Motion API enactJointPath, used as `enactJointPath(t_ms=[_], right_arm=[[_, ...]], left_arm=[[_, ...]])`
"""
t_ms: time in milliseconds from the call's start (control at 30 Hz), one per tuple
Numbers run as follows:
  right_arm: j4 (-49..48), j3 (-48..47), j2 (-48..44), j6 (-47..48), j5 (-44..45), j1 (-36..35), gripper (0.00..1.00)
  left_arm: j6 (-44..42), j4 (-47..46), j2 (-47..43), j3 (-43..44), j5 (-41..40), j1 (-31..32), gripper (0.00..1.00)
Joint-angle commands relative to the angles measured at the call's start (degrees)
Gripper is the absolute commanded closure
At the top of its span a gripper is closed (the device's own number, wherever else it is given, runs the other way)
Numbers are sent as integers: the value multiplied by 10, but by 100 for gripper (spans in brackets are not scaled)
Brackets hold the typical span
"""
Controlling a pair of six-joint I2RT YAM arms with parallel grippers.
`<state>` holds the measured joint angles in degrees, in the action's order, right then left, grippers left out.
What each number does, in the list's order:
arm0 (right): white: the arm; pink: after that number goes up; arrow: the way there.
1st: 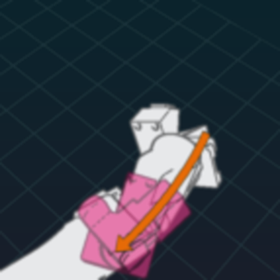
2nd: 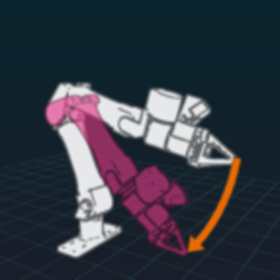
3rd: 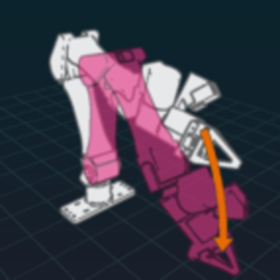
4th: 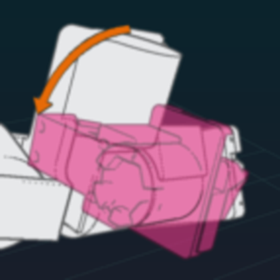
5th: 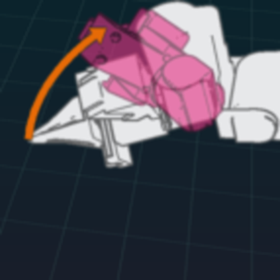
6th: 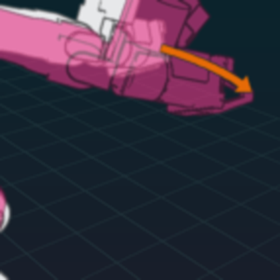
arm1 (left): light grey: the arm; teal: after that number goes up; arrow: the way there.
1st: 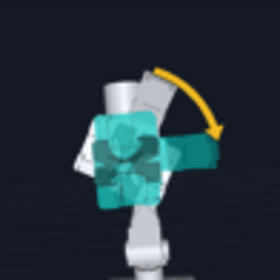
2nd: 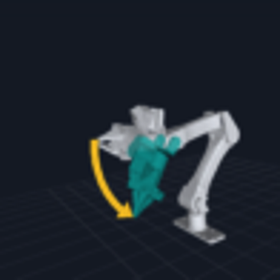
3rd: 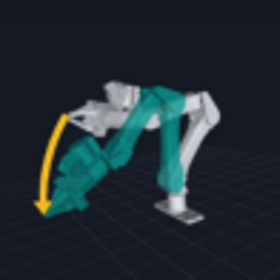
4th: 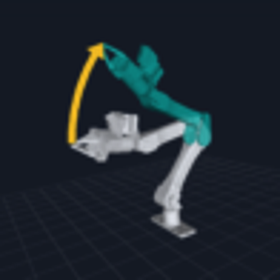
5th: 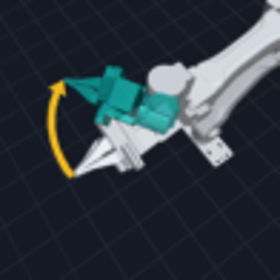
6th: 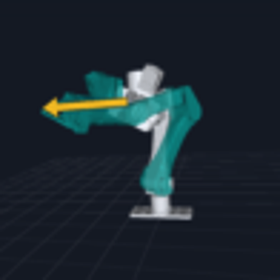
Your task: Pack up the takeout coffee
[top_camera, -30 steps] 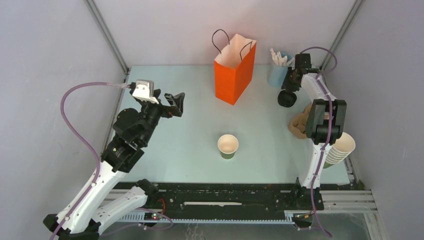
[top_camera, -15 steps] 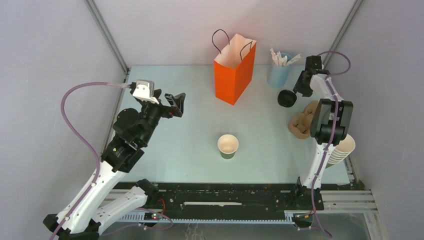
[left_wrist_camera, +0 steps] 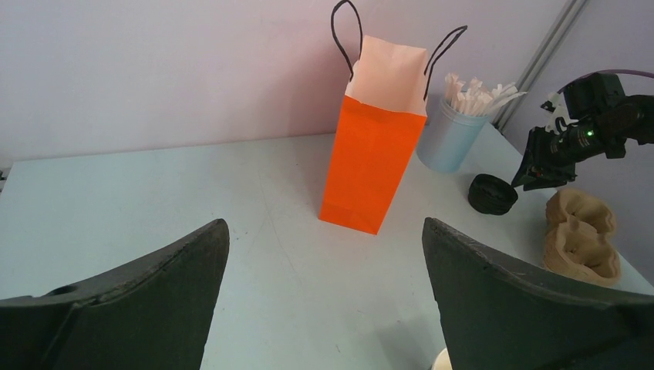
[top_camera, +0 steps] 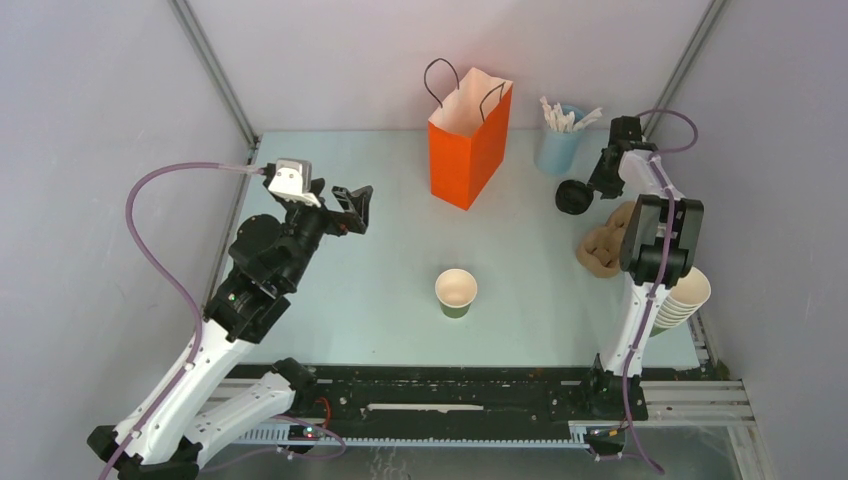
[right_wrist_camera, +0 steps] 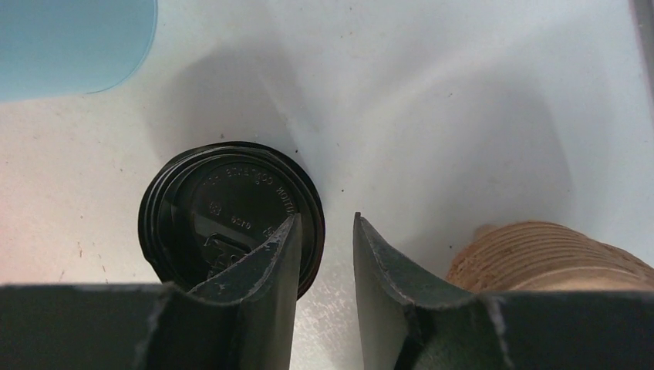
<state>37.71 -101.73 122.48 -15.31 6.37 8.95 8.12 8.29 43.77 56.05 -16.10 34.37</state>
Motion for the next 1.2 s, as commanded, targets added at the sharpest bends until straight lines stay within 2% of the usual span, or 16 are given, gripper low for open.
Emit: enactJointPath(t_ms=[0, 300, 567, 1167], right_arm=[[-5, -16, 12, -9, -7, -3, 62], [-5, -15, 14, -6, -7, -8, 72], [-8, -16, 16, -4, -9, -10, 74], [-5, -22, 19, -2, -10, -13, 86]], left_arm=[[6, -3, -1, 20, 8, -3, 0], [5, -2, -3, 20, 7, -3, 0], [5, -2, -3, 21, 7, -3, 0], [5, -2, -2, 21, 8, -3, 0]])
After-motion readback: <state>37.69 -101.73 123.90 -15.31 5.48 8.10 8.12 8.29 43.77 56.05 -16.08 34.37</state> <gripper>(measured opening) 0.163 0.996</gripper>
